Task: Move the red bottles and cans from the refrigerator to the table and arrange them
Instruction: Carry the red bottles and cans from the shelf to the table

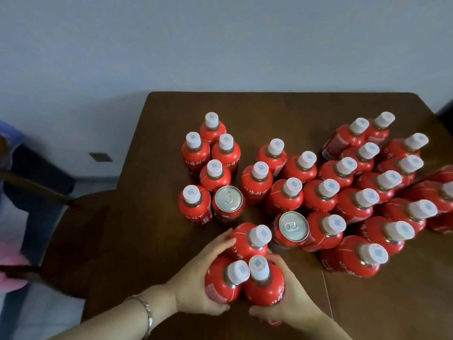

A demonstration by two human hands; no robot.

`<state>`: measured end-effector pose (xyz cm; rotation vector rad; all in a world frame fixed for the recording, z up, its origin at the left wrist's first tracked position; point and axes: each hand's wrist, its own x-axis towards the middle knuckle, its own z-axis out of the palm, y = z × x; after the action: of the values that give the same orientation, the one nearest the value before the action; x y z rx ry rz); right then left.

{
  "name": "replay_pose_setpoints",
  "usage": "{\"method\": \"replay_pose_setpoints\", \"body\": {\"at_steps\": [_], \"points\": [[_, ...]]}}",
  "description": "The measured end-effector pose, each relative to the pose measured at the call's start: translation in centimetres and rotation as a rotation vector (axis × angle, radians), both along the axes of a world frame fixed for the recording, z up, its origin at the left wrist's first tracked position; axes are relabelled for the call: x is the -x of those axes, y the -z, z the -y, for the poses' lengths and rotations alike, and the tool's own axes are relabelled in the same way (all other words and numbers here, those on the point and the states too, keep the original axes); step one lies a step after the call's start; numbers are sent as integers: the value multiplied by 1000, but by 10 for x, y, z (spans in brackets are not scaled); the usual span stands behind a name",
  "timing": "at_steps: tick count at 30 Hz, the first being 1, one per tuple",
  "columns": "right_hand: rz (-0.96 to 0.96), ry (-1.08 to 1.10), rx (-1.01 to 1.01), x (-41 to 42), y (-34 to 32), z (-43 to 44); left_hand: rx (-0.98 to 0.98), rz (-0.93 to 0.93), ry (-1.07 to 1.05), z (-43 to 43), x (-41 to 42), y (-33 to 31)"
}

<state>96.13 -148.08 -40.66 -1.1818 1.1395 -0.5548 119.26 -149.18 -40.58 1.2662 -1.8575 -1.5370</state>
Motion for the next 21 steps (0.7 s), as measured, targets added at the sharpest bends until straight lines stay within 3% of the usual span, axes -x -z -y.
{"method": "replay_pose_setpoints", "body": {"at_steps": [7, 11, 15, 18, 21], "points": [[-18, 195, 212, -22, 10, -7, 89, -194, -389, -11, 11, 18], [-49, 288, 337, -28, 22, -11, 329, -102, -434, -12, 13, 30], [-199, 368, 430, -33, 28, -16, 566, 211, -555, -18, 14, 31], [-390, 381, 391, -34, 21, -17, 487, 469, -564, -23, 11, 24], [-598, 325, 286, -34, 6, -19, 148, 498, -570, -19, 7, 12]]}}
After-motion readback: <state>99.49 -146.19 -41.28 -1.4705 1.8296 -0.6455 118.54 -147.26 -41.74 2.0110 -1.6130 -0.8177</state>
